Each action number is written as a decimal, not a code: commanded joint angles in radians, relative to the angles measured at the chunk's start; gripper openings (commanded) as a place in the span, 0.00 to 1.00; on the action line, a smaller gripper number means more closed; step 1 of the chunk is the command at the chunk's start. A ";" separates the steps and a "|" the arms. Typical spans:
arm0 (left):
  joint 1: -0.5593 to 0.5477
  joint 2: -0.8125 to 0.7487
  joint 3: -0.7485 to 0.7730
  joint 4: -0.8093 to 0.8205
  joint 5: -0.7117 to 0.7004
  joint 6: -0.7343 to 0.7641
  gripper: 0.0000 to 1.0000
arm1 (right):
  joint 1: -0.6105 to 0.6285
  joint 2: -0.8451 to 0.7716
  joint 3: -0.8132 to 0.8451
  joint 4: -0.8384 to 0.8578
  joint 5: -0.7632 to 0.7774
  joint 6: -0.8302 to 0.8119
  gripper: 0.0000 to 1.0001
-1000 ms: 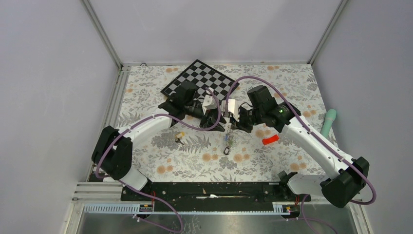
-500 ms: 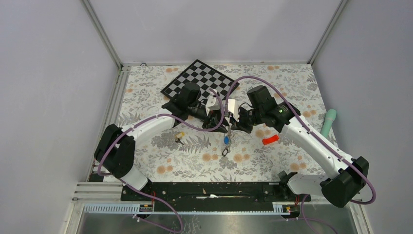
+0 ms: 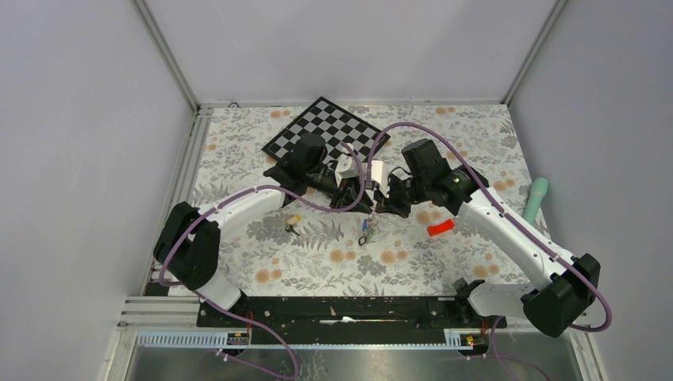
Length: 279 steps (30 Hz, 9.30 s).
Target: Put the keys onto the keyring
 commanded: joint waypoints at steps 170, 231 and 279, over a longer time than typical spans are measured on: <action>0.279 0.121 -0.023 -0.735 -1.066 -0.155 0.32 | -0.018 -0.158 -0.287 0.260 -0.059 -0.016 0.00; 0.276 -0.269 0.070 -0.836 -0.395 0.539 0.00 | -0.019 -0.103 -0.165 0.222 -0.272 0.123 0.00; -0.097 -0.198 0.208 -0.779 -0.440 0.773 0.00 | -0.018 0.103 -0.062 0.231 -0.517 0.079 0.00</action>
